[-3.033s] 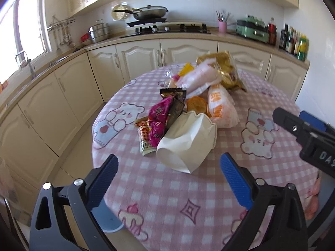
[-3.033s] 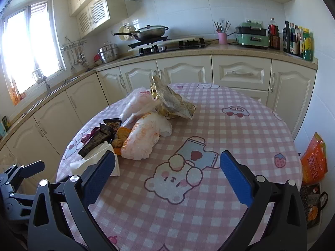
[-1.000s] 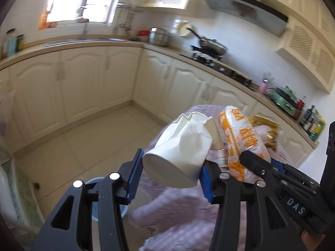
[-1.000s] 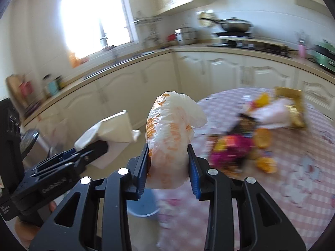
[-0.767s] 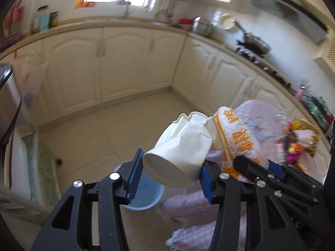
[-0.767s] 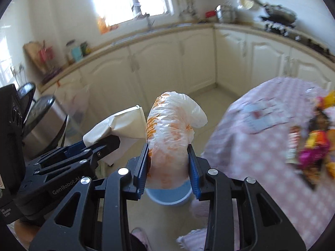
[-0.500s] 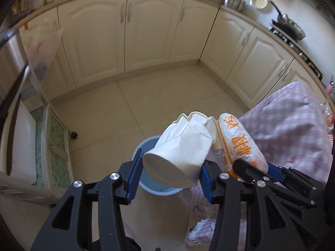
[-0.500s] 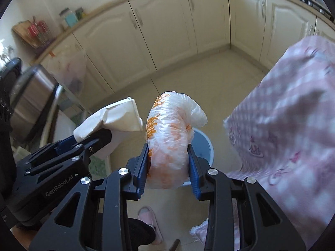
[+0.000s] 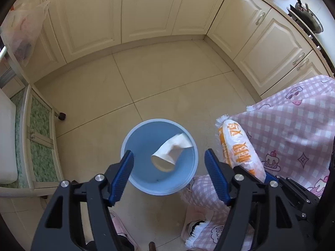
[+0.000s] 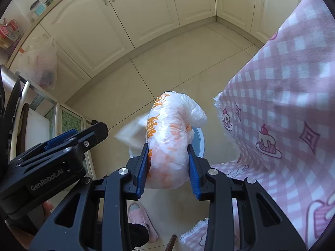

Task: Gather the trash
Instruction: 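Carry both items over the blue bin and open both tools to drop them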

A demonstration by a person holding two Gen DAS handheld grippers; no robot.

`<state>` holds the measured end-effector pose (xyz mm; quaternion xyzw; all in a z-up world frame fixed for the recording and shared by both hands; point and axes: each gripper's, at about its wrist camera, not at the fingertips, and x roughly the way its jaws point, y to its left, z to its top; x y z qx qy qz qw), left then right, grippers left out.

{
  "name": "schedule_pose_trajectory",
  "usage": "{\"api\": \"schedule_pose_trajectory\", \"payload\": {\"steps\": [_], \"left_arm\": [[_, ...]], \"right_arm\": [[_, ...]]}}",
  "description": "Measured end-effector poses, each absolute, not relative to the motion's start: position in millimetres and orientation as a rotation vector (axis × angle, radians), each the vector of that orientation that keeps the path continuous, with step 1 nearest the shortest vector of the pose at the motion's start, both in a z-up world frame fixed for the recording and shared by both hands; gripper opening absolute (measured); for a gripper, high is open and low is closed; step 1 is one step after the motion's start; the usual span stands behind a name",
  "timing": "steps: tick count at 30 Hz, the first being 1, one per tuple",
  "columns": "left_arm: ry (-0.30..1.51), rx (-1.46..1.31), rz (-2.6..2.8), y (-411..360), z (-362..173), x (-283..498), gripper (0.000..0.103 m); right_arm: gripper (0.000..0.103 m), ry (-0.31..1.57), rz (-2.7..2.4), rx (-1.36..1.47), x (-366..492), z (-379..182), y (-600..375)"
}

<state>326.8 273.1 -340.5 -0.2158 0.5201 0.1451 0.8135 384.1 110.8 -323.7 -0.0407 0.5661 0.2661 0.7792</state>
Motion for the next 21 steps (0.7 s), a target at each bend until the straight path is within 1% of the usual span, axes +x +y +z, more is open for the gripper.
{"api": "schedule_pose_trajectory", "payload": {"steps": [9,12,13,14,17,21], "left_arm": [[1.121,-0.51,0.361,296,-350,311,0.07],[1.101,-0.529,0.373,304,-344,305,0.07],[1.092,-0.532,0.377,306,-339,304,0.07],[1.081,-0.535,0.377,308,-337,302,0.07],[1.044,-0.557,0.367,311,-322,297,0.07],[0.985,-0.546,0.351,307,-291,288,0.071]], "right_arm": [[0.034,1.251,0.605,-0.106,380,-340,140],[0.036,1.245,0.617,-0.103,381,-337,148],[0.038,1.24,0.626,-0.098,381,-334,150],[0.044,1.227,0.629,-0.092,382,-329,152],[0.05,1.186,0.61,-0.087,383,-316,159],[0.054,1.12,0.595,-0.08,377,-286,151]]}}
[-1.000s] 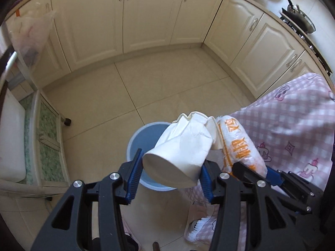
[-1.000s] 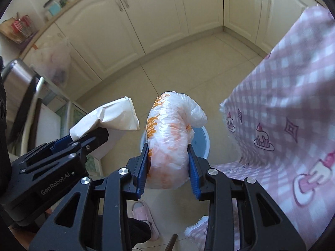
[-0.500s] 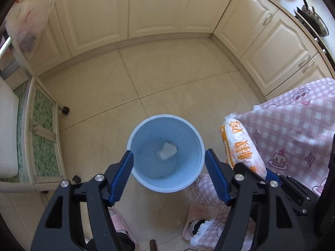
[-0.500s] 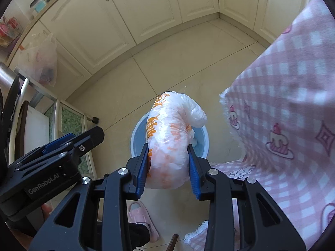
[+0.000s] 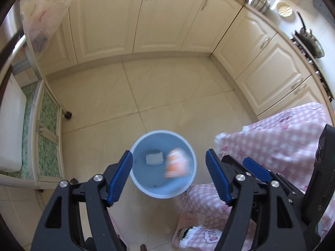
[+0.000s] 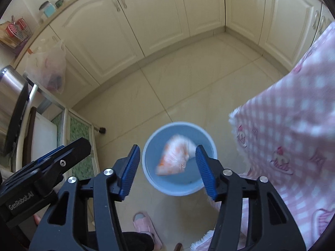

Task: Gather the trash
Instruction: 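Carry both items over the blue bin and open both tools to drop them, then return both tools to the table above the remaining wrappers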

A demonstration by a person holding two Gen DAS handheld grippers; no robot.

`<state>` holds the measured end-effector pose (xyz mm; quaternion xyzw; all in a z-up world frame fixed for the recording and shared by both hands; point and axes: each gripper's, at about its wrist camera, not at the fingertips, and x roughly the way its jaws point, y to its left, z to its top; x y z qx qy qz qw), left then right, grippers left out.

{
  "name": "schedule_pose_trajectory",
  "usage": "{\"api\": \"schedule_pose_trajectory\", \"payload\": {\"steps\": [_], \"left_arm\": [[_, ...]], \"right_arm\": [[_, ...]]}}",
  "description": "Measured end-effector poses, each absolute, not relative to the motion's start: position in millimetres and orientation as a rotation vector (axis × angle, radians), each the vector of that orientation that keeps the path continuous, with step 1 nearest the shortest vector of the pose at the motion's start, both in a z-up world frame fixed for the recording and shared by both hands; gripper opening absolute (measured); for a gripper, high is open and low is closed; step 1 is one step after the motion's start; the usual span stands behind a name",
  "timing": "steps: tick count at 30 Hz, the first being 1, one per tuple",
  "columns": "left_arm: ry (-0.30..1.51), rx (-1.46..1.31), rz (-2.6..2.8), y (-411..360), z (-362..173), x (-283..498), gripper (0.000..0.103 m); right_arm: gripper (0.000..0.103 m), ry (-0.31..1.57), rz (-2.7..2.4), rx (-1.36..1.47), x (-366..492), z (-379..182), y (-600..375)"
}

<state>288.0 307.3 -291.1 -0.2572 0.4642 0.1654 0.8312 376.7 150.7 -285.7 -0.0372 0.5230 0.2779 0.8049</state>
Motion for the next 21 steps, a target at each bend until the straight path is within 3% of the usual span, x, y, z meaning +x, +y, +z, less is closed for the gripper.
{"api": "schedule_pose_trajectory", "payload": {"steps": [14,21], "left_arm": [[0.735,-0.431,0.159,211,-155,243,0.075],[0.696,-0.32,-0.031,114,-113,240,0.076]], "right_arm": [[0.056,0.731,0.439,-0.026,295,-125,31],[0.056,0.637,0.283,0.012,267,-90,-72]]}}
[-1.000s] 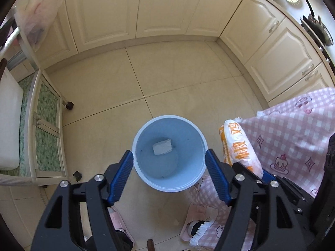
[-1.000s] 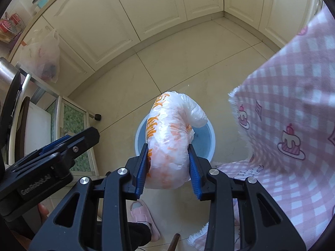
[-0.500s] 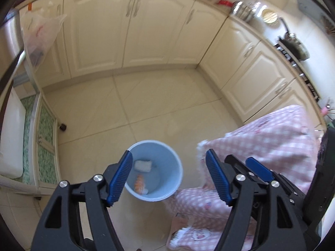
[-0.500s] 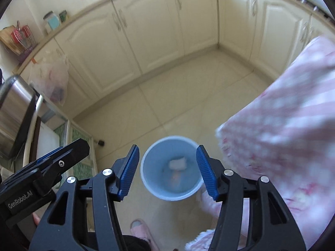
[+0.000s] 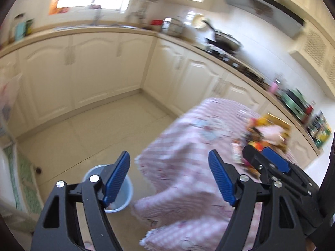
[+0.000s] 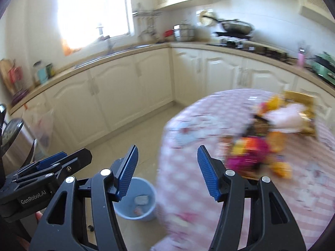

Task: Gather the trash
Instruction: 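Return both tools to the table above the remaining wrappers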

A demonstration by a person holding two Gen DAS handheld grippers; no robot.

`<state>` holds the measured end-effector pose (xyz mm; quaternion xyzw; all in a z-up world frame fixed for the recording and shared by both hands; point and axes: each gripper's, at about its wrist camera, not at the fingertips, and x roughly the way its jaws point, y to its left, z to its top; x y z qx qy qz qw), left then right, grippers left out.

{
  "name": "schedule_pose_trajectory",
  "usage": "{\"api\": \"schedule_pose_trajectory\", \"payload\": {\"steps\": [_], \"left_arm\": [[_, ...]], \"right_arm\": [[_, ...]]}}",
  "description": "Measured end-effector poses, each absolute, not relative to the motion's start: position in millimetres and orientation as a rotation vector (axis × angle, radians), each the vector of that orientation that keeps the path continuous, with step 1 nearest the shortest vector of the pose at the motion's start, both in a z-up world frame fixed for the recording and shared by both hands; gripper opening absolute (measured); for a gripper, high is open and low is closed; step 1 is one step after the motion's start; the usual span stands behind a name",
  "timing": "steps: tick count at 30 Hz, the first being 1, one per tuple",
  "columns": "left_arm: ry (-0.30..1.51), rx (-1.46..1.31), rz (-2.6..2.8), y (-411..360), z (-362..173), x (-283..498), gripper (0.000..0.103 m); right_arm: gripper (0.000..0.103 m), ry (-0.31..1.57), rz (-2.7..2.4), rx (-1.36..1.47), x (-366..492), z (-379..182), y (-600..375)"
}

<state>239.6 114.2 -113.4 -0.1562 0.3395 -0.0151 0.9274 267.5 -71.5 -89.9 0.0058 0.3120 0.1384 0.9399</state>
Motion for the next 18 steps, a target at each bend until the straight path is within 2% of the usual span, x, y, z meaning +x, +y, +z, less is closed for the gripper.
{"api": "schedule_pose_trajectory", "payload": {"steps": [7,13,18], "left_arm": [[0.747,-0.162,-0.219,12,-108,266,0.076],[0.802,-0.065,-0.25,-26,-123,287,0.076],[0.835,-0.038,-0.246,-35,-134,310,0.076]], "right_arm": [[0.056,0.678,0.114,0.052,265,-102,-162],[0.056,0.84,0.106,0.052,292,-138,-195],[0.054,0.895,0.124,0.066,308,-153,-207]]}}
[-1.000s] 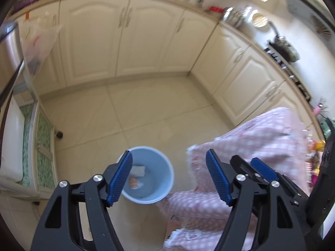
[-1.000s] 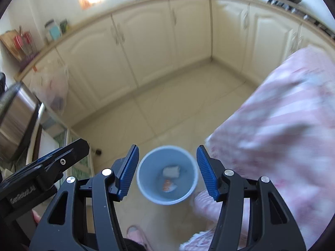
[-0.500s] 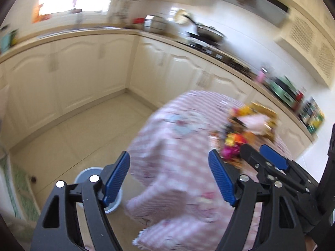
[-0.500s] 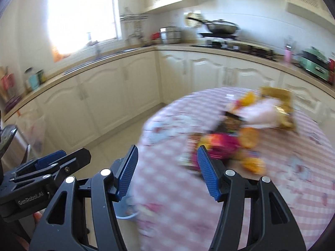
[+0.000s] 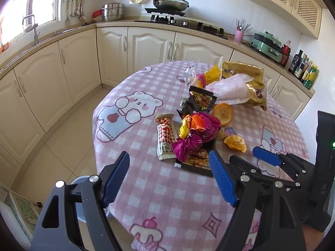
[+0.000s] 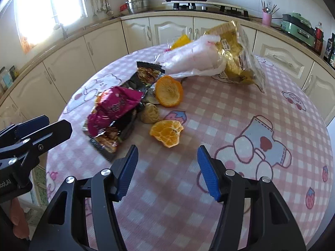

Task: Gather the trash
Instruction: 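Return both tools to the table above the remaining wrappers, then grasp the pink candy wrapper with the left tool while the right tool grasps an orange peel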

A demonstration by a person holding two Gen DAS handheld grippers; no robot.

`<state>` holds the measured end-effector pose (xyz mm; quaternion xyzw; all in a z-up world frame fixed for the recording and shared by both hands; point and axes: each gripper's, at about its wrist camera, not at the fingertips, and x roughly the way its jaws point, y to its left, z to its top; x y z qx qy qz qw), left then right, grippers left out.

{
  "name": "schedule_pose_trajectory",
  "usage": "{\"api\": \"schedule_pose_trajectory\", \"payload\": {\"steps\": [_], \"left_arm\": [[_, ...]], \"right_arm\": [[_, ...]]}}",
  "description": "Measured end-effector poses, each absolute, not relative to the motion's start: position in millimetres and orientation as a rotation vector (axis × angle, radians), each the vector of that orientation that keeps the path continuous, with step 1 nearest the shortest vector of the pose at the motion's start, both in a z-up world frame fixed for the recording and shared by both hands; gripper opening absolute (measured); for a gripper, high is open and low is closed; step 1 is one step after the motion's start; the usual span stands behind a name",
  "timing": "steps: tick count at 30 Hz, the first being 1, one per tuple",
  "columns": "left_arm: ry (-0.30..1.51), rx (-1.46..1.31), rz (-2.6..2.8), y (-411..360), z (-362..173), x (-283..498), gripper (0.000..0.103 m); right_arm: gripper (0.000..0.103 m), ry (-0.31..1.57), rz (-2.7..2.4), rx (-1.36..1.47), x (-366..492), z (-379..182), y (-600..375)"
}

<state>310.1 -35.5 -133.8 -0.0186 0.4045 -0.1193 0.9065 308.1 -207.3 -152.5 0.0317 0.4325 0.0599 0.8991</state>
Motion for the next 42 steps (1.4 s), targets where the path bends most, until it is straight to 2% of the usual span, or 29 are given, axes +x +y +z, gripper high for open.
{"api": "schedule_pose_trajectory", "payload": {"steps": [3,6,14,16,18,24,31,36,42], "left_arm": [[0.839,-0.028,-0.257,-43,-137,322,0.076],[0.84,-0.009,-0.266,-51,-139,334,0.076],[0.838,-0.001,-0.305,-69,-145,357,0.076],[0.835,-0.003,-0.321,-74,-146,360,0.068],[0.857,0.004,-0.345,-79,-149,364,0.043],[0.814,-0.047,-0.38,-74,-142,355,0.041],[0.71,-0.124,-0.365,-37,-110,326,0.041],[0.696,-0.174,-0.276,14,-104,310,0.041],[0.729,-0.267,-0.141,91,-122,295,0.041]], "right_arm": [[0.049,0.898,0.118,0.03,318,-151,-207],[0.033,0.905,0.108,0.016,326,-152,-210],[0.032,0.883,0.117,0.046,325,-148,-228],[0.032,0.877,0.116,0.051,324,-146,-232],[0.032,0.871,0.123,0.073,322,-144,-236],[0.032,0.83,0.132,0.087,316,-129,-233],[0.032,0.768,0.201,0.084,304,-102,-205],[0.032,0.742,0.298,0.059,299,-91,-157],[0.032,0.762,0.432,0.023,303,-97,-86]]}}
